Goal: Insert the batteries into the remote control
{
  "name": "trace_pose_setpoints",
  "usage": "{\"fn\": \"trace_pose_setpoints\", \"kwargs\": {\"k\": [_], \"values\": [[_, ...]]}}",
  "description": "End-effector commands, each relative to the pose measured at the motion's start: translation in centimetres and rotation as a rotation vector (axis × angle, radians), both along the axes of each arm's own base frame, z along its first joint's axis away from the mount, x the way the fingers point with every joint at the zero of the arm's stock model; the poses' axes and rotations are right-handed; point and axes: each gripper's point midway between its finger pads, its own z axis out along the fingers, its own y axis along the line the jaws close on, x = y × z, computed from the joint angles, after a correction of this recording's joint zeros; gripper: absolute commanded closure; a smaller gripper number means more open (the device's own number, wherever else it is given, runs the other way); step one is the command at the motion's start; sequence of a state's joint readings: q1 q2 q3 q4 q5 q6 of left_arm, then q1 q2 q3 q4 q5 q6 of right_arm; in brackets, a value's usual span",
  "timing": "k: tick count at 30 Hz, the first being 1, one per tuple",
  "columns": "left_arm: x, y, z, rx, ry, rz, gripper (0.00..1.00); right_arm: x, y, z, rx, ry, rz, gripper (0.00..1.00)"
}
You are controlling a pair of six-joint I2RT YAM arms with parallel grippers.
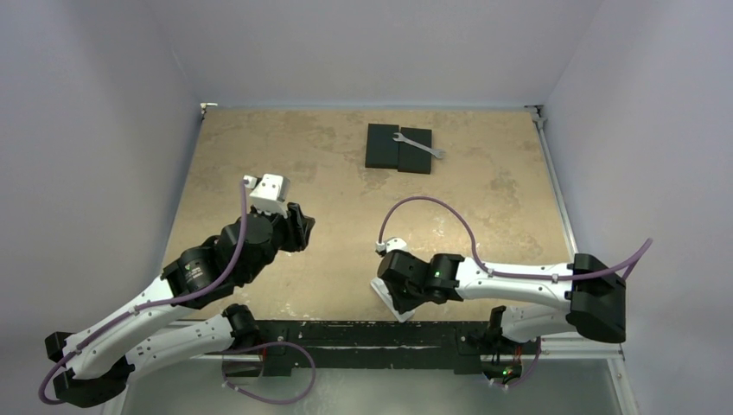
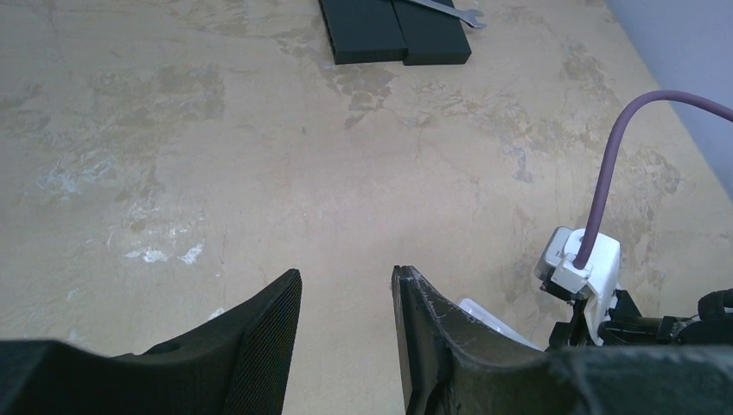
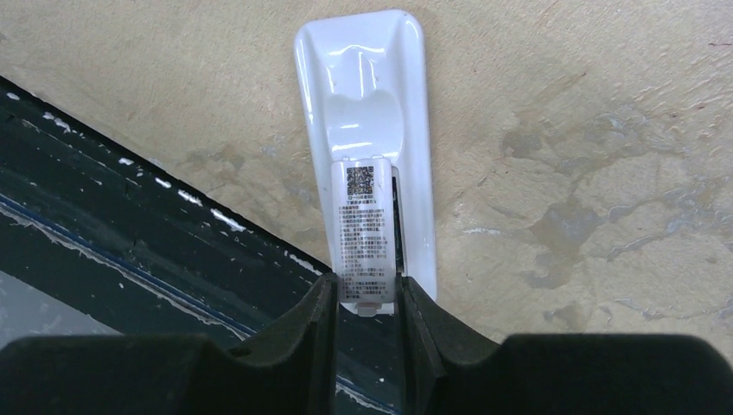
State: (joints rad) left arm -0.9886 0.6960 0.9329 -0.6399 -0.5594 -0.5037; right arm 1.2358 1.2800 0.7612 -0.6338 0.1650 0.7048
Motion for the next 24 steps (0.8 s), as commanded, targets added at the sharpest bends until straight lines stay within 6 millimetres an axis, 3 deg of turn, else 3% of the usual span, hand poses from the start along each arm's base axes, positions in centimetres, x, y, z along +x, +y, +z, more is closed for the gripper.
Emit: {"fn": "trace_pose_setpoints", "kwargs": {"k": [1, 24], "values": [[0.26, 0.54, -0.02, 0.017, -0.014, 0.02, 0.57, -0.07, -0.15, 0.26, 0.021, -0.01, -0.028, 0.81], [0.26, 0.62, -0.03, 0.018, -0.014, 0.022, 0.57, -0.62, -0.38, 0.03, 0.025, -0.003, -0.035, 0.81]]}}
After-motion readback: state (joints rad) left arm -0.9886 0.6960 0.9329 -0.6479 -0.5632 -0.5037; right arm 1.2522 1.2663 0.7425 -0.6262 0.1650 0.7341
